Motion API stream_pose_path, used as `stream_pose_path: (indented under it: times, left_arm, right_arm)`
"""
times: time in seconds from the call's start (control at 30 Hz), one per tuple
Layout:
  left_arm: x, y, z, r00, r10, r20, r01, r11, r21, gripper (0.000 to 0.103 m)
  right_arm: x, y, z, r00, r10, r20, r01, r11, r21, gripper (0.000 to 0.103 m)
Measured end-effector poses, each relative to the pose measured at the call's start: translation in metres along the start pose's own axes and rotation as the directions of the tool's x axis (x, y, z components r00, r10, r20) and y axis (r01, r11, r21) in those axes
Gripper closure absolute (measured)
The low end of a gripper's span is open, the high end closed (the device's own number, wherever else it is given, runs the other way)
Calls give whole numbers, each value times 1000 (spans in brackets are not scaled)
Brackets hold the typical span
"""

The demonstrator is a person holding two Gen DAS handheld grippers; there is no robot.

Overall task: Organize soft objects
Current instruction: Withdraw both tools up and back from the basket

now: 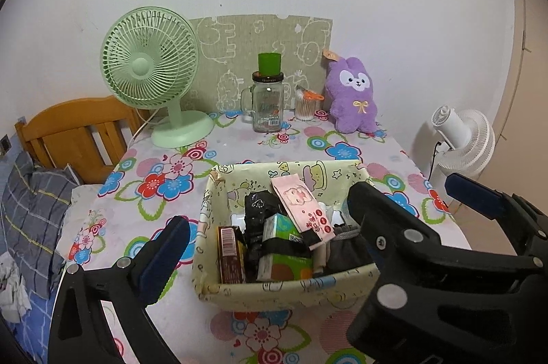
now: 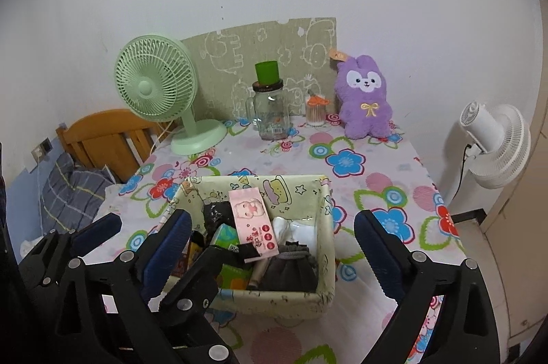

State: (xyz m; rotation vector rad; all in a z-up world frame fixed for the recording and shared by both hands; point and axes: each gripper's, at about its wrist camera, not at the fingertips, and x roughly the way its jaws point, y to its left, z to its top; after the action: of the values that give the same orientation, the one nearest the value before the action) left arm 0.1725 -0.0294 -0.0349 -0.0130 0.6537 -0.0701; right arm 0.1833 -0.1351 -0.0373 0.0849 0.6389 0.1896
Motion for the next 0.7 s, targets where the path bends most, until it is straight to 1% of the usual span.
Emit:
stream_pose_path:
  times: [0.43,0.7]
  left_arm:
    - [-46,9,-12,999,29,44,-29,999,-19,0]
    - [-80,12,-20,995,49,87,-48,999,-12,0]
  right_arm:
    - [-48,1,-12,999,-21,50,20,1000,11,4]
    - [-85,-1,-21,994,-62,92,61,998,13,4]
